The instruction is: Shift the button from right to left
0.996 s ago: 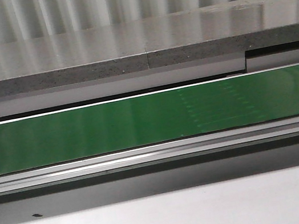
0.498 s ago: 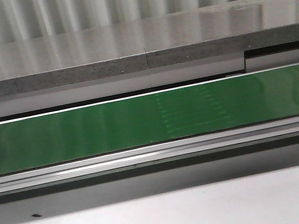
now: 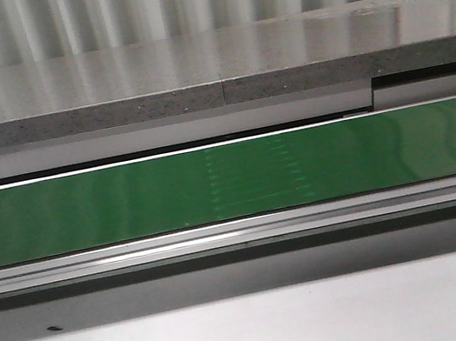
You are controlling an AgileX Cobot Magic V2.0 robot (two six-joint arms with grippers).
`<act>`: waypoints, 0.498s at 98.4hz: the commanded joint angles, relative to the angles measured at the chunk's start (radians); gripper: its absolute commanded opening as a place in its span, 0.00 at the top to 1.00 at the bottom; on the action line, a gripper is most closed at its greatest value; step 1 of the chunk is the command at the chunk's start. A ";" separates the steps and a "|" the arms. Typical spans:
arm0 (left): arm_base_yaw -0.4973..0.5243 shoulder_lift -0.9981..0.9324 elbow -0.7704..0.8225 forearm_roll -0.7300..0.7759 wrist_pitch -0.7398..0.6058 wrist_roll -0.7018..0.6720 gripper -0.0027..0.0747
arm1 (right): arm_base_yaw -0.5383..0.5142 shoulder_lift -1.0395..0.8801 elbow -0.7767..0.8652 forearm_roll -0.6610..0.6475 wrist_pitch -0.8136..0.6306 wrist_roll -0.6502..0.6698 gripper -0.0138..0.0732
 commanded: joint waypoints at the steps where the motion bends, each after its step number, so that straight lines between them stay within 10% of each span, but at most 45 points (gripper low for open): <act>1: -0.008 -0.100 0.034 -0.017 -0.101 -0.009 0.99 | 0.002 0.010 -0.025 -0.010 -0.080 -0.007 0.91; 49: -0.008 -0.608 0.331 -0.026 -0.192 -0.009 0.99 | 0.002 0.010 -0.025 -0.010 -0.080 -0.007 0.91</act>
